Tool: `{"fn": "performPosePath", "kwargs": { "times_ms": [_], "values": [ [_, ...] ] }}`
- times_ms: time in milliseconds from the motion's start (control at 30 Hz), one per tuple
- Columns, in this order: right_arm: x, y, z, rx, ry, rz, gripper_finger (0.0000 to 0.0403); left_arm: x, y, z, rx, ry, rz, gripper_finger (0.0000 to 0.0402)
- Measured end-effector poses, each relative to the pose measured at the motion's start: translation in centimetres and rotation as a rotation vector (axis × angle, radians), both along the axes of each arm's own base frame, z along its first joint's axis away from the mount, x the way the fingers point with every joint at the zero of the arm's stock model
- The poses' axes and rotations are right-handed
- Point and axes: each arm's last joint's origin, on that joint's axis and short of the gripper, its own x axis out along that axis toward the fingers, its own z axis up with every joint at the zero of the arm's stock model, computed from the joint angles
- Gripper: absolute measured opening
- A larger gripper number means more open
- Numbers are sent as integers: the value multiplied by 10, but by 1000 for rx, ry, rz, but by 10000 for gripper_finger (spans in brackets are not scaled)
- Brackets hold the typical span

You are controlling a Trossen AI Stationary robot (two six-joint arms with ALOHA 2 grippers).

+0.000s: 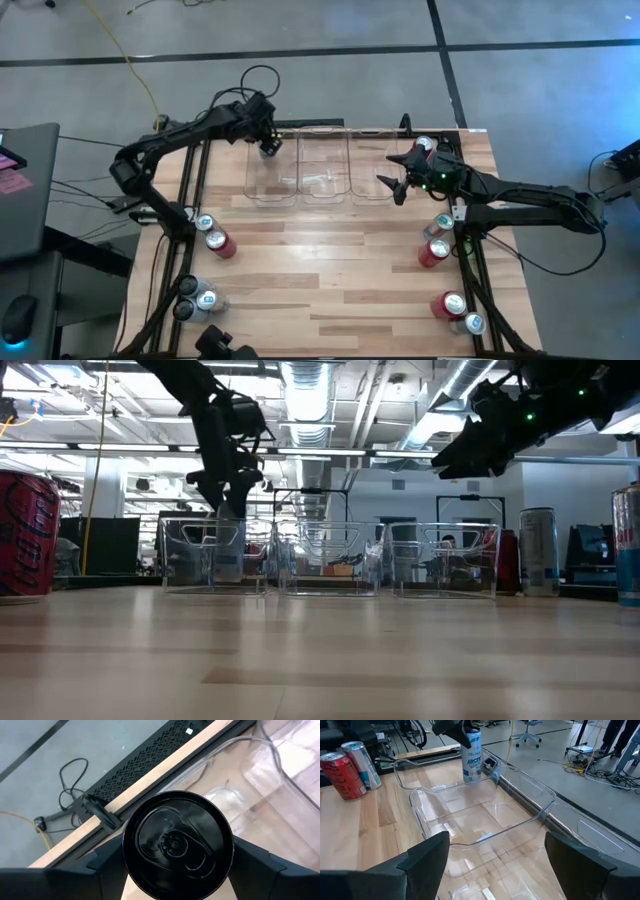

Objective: Sort soda cans
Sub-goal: Put the white-blue soda can into the left transparent bin

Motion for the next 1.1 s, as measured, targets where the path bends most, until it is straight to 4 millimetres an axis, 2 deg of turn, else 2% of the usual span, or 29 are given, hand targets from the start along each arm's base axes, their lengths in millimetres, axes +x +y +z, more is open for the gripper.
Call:
{"fn": "performPosePath", "kwargs": {
  "times_ms": [500, 833, 933, 1100],
  "values": [
    [0, 0, -1, 3, 6, 0, 350, -1, 4, 0, 19, 9, -1, 312],
    [-1, 0, -2, 7, 19, -1, 350, -3, 3, 1, 21, 25, 4, 323],
    [-1, 0, -2, 7, 18, -1, 350, -8, -1, 9, 29, 16, 3, 323],
    [-1, 0, -2, 7, 18, -1, 350, -21, -14, 36, 90, -54, 4, 323]
  ]
}}
